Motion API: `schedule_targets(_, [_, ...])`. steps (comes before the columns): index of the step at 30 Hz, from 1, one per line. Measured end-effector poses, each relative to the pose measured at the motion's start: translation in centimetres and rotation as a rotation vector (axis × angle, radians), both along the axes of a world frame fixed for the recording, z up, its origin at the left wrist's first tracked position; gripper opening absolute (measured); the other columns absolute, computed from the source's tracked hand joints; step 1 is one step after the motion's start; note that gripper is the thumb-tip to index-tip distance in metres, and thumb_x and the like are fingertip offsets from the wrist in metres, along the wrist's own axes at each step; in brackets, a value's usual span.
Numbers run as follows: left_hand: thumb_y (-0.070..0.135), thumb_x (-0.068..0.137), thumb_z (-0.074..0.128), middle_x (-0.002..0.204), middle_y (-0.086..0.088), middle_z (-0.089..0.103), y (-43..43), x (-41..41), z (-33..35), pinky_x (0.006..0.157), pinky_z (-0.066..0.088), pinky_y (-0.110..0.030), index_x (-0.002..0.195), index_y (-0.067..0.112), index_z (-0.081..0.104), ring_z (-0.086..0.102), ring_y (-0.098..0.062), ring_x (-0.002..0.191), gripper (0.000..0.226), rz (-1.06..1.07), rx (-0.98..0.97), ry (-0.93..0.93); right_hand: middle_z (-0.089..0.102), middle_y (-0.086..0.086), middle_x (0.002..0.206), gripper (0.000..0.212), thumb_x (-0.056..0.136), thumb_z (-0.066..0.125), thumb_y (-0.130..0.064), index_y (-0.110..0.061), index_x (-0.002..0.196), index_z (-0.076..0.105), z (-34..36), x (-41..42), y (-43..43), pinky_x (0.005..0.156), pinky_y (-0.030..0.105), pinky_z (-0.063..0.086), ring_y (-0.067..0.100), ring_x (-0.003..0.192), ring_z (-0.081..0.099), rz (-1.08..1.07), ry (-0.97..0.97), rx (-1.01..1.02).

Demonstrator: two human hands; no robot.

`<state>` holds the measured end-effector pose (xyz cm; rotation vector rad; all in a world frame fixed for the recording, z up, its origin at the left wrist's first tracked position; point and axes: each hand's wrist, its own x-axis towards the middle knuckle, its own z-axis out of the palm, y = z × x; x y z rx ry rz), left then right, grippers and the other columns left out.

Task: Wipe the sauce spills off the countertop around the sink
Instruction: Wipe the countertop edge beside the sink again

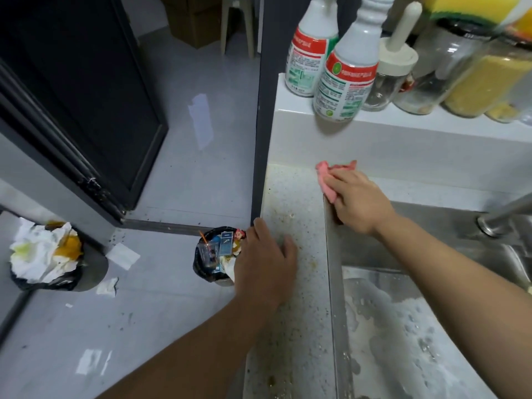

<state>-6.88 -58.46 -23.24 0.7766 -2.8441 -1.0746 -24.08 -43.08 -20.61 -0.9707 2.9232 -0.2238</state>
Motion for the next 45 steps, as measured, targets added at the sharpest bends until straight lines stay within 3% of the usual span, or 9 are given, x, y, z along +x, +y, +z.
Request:
schedule_targets(7, [0.046,0.099,0.036,0.123,-0.009,0.05,-0.4,0.0,0.0,0.089,0.052,-0.047,0.14,0.011,0.031,0.054,-0.026,0.108,0.054,0.006,0.063,0.037,0.045,0.001,0.159,0.061,0.092,0.046,0.01,-0.018,0.145,0.058,-1.4,1.6,-9.0,0.12,0.03,0.016,0.02,0.148,0.032,0.223,-0.221,-0.206])
schedule_targets(16, [0.042,0.086,0.031,0.112,-0.007,0.055,-0.7,2.0,1.2,0.087,0.051,-0.049,0.124,0.013,0.045,0.055,-0.024,0.098,0.049,0.105,0.353,0.115,-0.001,-0.013,0.171,0.081,0.091,0.044,0.004,-0.022,0.164,0.02,0.7,9.8,-3.5,0.122,0.019,-0.016,0.001,0.155,-0.015,0.366,-0.306,-0.269])
schedule_targets(19, [0.049,0.086,0.029,0.127,0.001,0.054,-0.3,5.4,1.0,0.103,0.045,-0.05,0.137,0.025,0.043,0.054,-0.02,0.118,0.058,0.111,0.482,0.086,0.029,-0.009,0.167,0.064,0.093,0.047,-0.012,-0.017,0.156,0.041,1.4,10.5,-1.9,0.126,0.02,0.001,-0.008,0.151,0.012,0.413,-0.34,-0.204])
schedule_targets(22, [0.043,0.095,0.029,0.159,0.003,0.03,1.4,8.1,1.2,0.121,0.027,-0.043,0.159,0.025,0.015,0.032,-0.018,0.145,0.069,0.012,0.402,0.026,0.05,-0.007,0.104,0.009,0.093,0.053,-0.011,-0.01,0.102,0.053,2.1,7.6,-5.0,0.103,0.034,0.044,0.001,0.103,0.044,0.237,-0.248,-0.226])
schedule_targets(29, [0.031,0.1,0.039,0.163,-0.003,0.028,1.9,8.1,0.3,0.116,0.034,-0.042,0.161,0.019,0.011,0.034,-0.021,0.145,0.068,0.022,0.251,0.012,0.044,-0.019,0.118,0.012,0.09,0.051,-0.012,-0.022,0.095,0.046,1.0,12.3,-5.3,0.09,0.04,0.039,0.021,0.104,0.041,0.138,-0.127,-0.316])
schedule_targets(32, [0.046,0.094,0.022,0.16,-0.007,0.033,2.3,7.9,0.6,0.108,0.039,-0.041,0.16,0.014,0.013,0.044,-0.026,0.138,0.073,0.035,0.168,-0.03,0.045,-0.017,0.13,0.027,0.094,0.055,-0.017,-0.02,0.121,0.055,0.7,13.6,-2.4,0.099,0.039,0.037,0.022,0.115,0.044,0.269,-0.154,-0.276])
schedule_targets(35, [0.041,0.096,0.029,0.158,-0.008,0.035,2.4,7.7,0.6,0.106,0.041,-0.041,0.159,0.012,0.015,0.047,-0.026,0.135,0.07,0.034,0.115,-0.043,0.009,-0.004,0.173,0.066,0.105,0.038,-0.041,-0.02,0.164,0.018,-0.9,12.8,-2.2,0.129,0.047,0.006,0.016,0.159,0.001,0.261,-0.143,-0.09])
schedule_targets(42, [0.032,0.1,0.038,0.156,-0.007,0.034,2.5,7.9,1.2,0.106,0.041,-0.041,0.159,0.012,0.009,0.046,-0.027,0.134,0.069,0.029,0.092,-0.067,-0.012,-0.002,0.172,0.065,0.11,0.025,-0.045,-0.021,0.164,-0.001,-0.9,5.8,-2.0,0.127,0.049,-0.011,0.013,0.157,-0.019,-0.052,-0.107,0.052])
schedule_targets(45, [0.031,0.099,0.038,0.16,-0.007,0.029,2.2,7.9,1.4,0.11,0.039,-0.043,0.159,0.015,0.007,0.042,-0.028,0.138,0.07,0.025,0.153,-0.053,-0.018,-0.003,0.17,0.069,0.108,0.036,-0.037,-0.021,0.165,0.001,-0.9,12.1,-1.0,0.126,0.049,-0.015,0.016,0.156,-0.022,0.177,-0.1,-0.04])
